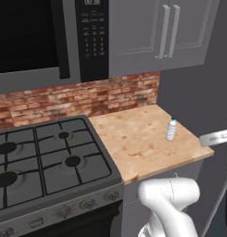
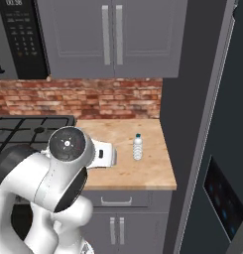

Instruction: Take the bottled waters from the counter and place them in the freezer to freeze. Close the freezer door after placing the bottles.

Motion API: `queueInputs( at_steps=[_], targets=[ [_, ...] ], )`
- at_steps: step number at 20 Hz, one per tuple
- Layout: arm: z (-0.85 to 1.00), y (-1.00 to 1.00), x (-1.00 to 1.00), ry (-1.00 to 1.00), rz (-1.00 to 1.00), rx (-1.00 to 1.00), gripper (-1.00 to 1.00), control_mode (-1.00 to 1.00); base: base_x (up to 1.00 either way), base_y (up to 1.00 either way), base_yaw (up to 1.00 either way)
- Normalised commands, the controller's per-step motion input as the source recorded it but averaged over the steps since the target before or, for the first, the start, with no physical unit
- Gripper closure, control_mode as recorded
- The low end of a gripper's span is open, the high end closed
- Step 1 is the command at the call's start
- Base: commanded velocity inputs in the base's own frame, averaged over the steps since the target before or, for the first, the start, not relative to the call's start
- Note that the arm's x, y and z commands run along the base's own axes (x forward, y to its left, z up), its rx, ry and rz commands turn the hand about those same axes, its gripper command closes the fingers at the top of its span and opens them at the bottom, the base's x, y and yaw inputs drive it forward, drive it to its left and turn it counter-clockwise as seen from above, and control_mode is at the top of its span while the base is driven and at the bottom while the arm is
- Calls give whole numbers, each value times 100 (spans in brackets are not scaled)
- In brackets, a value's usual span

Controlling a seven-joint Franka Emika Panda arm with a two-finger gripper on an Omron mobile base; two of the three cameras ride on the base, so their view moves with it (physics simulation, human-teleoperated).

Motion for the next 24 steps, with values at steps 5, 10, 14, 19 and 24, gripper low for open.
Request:
queueInputs(
  at_steps=[5, 10, 14, 19, 24],
  targets=[
    [-39, -19, 17, -22, 0, 0, -100, -100, 0, 0, 0],
    [-48, -14, 10, -15, 0, 0, -100, -100, 0, 0, 0],
    [-56, -9, 16, -19, 0, 0, -100, -100, 0, 0, 0],
    [-59, -12, 18, -29, 0, 2, -100, -100, 0, 0, 0],
    [-42, -20, 26, -27, 0, 9, -100, -100, 0, 0, 0]
  ],
)
